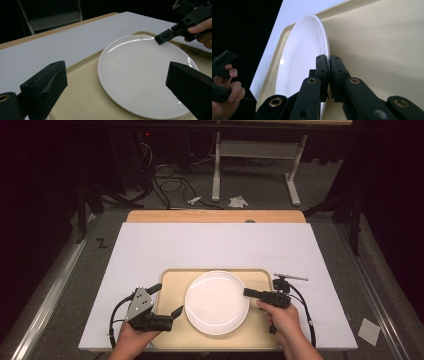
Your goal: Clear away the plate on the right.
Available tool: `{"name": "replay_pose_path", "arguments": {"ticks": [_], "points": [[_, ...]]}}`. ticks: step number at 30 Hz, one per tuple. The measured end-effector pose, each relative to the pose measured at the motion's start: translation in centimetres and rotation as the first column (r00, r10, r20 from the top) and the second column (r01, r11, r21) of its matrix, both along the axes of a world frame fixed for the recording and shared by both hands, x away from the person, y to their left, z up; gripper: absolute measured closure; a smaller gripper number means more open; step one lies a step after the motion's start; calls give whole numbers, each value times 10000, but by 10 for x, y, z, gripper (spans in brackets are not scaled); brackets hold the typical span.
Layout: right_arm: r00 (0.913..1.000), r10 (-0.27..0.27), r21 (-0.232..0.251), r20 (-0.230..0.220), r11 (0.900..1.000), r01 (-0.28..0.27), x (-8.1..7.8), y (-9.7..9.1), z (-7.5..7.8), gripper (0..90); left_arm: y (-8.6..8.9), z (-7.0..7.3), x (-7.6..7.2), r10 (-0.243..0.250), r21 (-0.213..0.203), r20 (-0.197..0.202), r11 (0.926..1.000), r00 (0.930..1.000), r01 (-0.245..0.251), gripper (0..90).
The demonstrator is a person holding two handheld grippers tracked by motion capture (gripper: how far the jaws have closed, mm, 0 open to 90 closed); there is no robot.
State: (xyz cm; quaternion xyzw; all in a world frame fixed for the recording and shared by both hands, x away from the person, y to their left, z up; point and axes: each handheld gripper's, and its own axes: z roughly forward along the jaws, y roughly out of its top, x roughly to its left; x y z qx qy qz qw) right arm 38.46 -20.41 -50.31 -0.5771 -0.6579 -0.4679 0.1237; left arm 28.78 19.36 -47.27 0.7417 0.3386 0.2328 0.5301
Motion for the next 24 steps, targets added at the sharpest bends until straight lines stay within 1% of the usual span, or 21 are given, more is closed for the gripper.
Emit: {"name": "replay_pose_path", "arguments": {"ticks": [7, 10, 11, 12, 13, 14, 15, 17, 19, 21, 24], "points": [[9999, 104, -354, -19, 9993, -104, 0, -1, -1, 867, -1, -1, 0, -79, 50, -65, 10000, 9999, 79, 44], [10000, -21, -654, 41, 9979, 23, 1, -4, -1, 872, -1, -1, 0, -92, 58, -61, 9999, 9999, 93, 44], [9999, -85, -805, 68, 9967, 90, 1, -5, -1, 900, -1, -1, 0, -97, 83, -54, 9999, 9999, 97, 44], [10000, -64, -794, 63, 9968, 69, 1, -7, -1, 900, -1, -1, 0, -100, 81, -60, 9999, 9999, 100, 45], [10000, 10, -678, 30, 9977, -7, 1, -7, -1, 900, -1, -1, 0, -106, 79, -66, 9999, 9999, 107, 45], [10000, -4, -765, 58, 9971, 9, 0, -6, -1, 900, -2, -1, 0, -107, 89, -71, 9999, 9999, 108, 45], [9999, -16, -962, 127, 9954, 28, 0, -6, -1, 900, -2, -1, 0, -107, 89, -71, 9999, 9999, 108, 45], [10000, -32, -981, 49, 9952, 36, 0, -6, -1, 900, -2, -1, 0, -118, 93, -42, 9999, 9999, 119, 45], [9998, -107, -965, 161, 9953, 122, 0, -6, 0, 900, -2, -1, 0, -127, 107, -46, 9999, 9999, 127, 45], [9999, -58, -983, 90, 9951, 67, 0, -7, 0, 900, -2, -1, 0, -108, 89, -45, 9999, 9999, 108, 45], [9999, -66, -1007, 135, 9949, 79, 0, -7, 0, 900, -2, -1, 0, -119, 113, -54, 9999, 9999, 120, 45]]}}
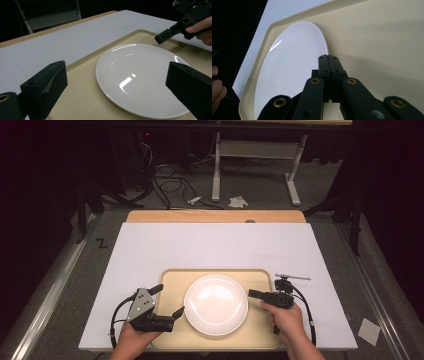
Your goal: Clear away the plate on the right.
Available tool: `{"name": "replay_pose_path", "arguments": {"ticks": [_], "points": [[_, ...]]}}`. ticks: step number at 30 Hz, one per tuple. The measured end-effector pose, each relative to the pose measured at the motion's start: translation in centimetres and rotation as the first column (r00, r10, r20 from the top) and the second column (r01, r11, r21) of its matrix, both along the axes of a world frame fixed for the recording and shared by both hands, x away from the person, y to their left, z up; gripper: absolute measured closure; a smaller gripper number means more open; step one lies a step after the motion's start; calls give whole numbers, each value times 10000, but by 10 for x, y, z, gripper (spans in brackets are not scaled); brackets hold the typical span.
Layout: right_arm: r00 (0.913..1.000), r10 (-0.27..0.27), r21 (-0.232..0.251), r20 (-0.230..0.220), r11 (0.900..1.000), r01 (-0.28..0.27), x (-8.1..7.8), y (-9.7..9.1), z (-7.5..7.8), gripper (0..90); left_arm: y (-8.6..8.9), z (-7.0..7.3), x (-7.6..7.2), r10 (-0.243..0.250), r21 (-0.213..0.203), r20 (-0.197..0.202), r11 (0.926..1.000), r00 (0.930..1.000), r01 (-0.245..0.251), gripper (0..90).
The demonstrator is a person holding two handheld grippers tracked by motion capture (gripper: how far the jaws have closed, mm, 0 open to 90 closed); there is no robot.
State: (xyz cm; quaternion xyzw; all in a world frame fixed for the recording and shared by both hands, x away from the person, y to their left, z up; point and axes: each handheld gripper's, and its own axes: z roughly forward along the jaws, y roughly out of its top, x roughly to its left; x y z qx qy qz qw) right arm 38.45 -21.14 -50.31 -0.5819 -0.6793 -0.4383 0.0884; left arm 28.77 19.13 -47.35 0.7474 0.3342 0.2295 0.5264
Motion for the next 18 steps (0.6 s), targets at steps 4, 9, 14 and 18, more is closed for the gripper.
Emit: {"name": "replay_pose_path", "arguments": {"ticks": [4, 9, 14, 18], "points": [[10000, -24, -52, 16, 10000, 24, 0, 0, 0, 900, 0, 0, 0, 10, -16, 11, 10000, 10000, -10, 45], [9999, 39, -132, 167, 9999, -37, -1, 0, 1, 894, 1, 0, 0, 13, -12, 11, 10000, 10000, -13, 45], [9989, 59, -230, 463, 9997, -49, -2, -1, 3, 821, 0, 0, 0, 8, 5, 11, 10000, 10000, -8, 45], [9918, 123, -427, 1268, 9991, -70, -4, -3, 8, 671, 0, 1, 0, 0, 6, 10, 10000, 10000, 0, 45]]}}
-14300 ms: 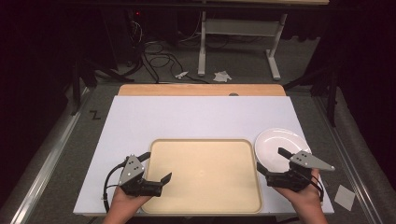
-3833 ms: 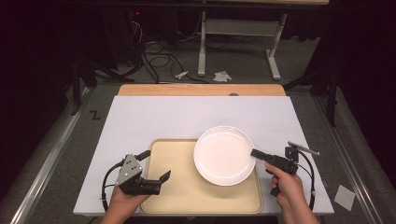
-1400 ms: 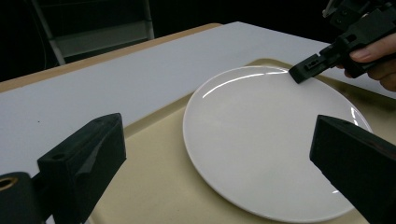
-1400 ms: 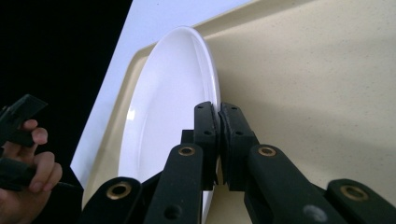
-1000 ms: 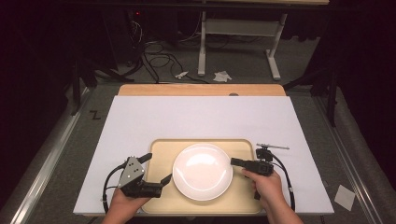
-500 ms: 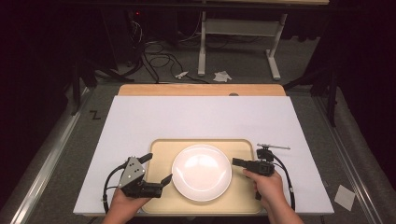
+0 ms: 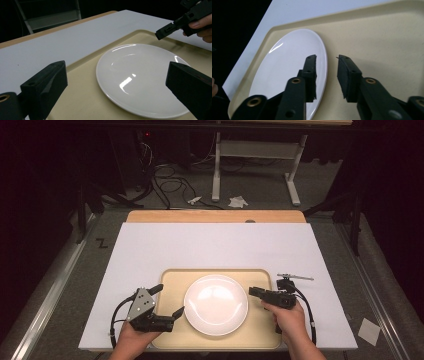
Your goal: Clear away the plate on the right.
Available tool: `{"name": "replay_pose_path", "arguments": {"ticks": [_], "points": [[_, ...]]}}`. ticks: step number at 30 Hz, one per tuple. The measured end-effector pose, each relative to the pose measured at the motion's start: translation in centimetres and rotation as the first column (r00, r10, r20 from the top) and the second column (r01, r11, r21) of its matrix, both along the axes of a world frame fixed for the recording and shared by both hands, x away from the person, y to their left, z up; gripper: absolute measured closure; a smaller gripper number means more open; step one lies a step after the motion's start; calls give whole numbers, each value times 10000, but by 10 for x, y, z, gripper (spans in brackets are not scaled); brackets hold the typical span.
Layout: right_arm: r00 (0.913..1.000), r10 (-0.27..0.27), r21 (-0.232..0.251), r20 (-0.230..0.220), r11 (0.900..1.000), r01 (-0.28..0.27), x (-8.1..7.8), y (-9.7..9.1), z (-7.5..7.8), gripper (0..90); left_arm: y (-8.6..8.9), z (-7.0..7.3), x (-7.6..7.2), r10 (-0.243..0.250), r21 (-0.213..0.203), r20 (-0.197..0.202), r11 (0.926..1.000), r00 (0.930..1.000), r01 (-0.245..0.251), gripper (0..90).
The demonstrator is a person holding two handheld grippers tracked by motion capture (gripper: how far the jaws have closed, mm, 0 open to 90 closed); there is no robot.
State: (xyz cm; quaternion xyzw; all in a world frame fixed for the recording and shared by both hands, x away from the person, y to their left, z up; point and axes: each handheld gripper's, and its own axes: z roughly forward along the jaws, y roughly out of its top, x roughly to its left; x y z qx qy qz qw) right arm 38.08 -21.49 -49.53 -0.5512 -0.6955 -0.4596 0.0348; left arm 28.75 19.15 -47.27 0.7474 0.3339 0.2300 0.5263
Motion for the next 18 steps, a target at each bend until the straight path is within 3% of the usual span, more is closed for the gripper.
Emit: {"name": "replay_pose_path", "arguments": {"ticks": [6, 8, 12, 18], "points": [[9944, 52, -368, 1053, 9993, -13, -4, -6, 9, 547, 0, 0, 0, -30, -7, 1, 10000, 10000, 30, 45], [9942, 167, -496, 1065, 9987, -115, -5, -7, 12, 529, 0, 0, 1, -32, -5, -3, 10000, 10000, 32, 45], [9853, 229, -1148, 1695, 9934, -33, -9, -10, 22, 412, 1, 1, 1, -25, -14, -5, 10000, 10000, 25, 45], [9780, 162, -1373, 2081, 9904, 128, -12, -20, 36, 215, 2, 1, 1, -7, -80, 23, 10000, 10000, 7, 45]]}}
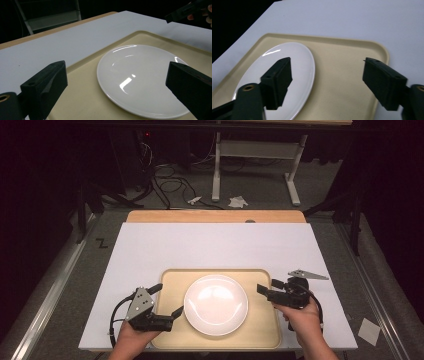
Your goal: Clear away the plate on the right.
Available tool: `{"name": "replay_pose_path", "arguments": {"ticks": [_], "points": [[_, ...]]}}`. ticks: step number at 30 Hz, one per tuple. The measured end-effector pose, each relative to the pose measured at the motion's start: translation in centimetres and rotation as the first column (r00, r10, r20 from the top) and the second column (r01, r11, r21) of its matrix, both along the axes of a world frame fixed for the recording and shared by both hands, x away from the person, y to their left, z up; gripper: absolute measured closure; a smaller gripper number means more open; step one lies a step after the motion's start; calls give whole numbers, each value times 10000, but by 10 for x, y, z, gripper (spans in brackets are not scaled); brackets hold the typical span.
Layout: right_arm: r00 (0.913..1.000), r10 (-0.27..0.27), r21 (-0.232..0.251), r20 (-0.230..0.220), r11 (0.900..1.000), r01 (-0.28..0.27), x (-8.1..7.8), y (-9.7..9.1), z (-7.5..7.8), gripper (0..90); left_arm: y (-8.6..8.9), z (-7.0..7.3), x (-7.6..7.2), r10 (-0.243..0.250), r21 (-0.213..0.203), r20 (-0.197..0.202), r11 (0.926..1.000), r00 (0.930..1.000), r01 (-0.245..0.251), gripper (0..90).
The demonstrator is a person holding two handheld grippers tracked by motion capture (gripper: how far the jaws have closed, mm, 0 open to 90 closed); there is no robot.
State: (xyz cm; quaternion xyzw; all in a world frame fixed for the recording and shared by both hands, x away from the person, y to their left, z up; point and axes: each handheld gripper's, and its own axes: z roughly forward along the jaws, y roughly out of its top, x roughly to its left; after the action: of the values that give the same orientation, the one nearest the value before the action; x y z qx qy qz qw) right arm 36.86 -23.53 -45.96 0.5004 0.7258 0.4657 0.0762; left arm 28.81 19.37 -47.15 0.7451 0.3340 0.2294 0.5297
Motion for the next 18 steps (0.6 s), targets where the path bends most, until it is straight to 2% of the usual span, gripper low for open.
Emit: {"name": "replay_pose_path", "arguments": {"ticks": [2, 3, 4, 5, 6, 9, 11, 14, 16, 18], "points": [[9997, -90, -86, 210, 9999, 91, -1, -5, 5, 155, 1, 0, 0, 3, 22, -7, 10000, 10000, -3, 45], [9991, -90, -219, 411, 9997, 99, -3, -8, 7, 150, 1, 0, 0, 9, 34, -12, 10000, 10000, -9, 45], [9991, -90, -219, 411, 9997, 99, -3, -8, 7, 150, 1, 0, 0, 9, 34, -12, 10000, 10000, -9, 45], [9955, -137, -632, 939, 9978, 197, -8, -14, 11, 96, 1, 0, 0, 7, 39, -33, 10000, 10000, -7, 45], [9928, -121, -768, 1190, 9968, 214, -10, -18, 13, 74, 1, -1, 0, 4, 54, -41, 10000, 10000, -3, 45], [9860, -319, -913, 1634, 9947, 473, -18, -31, 18, 6, 0, -1, 0, -6, 91, -69, 10000, 10000, 7, 45], [9802, -380, -1085, 1945, 9923, 600, -24, -41, 20, 4, -1, -1, 0, -26, 114, -84, 9999, 10000, 27, 45], [9714, -526, -1172, 2316, 9898, 815, -34, -54, 20, 3, -4, -2, 0, -73, 179, -124, 9998, 9999, 75, 45], [9656, -666, -1038, 2513, 9900, 952, -41, -62, 16, 3, -4, -3, 0, -74, 212, -140, 9997, 9999, 77, 45], [9661, -717, -852, 2481, 9918, 955, -47, -66, 13, 3, -7, -3, 1, -110, 269, -155, 9996, 9998, 114, 45]]}}
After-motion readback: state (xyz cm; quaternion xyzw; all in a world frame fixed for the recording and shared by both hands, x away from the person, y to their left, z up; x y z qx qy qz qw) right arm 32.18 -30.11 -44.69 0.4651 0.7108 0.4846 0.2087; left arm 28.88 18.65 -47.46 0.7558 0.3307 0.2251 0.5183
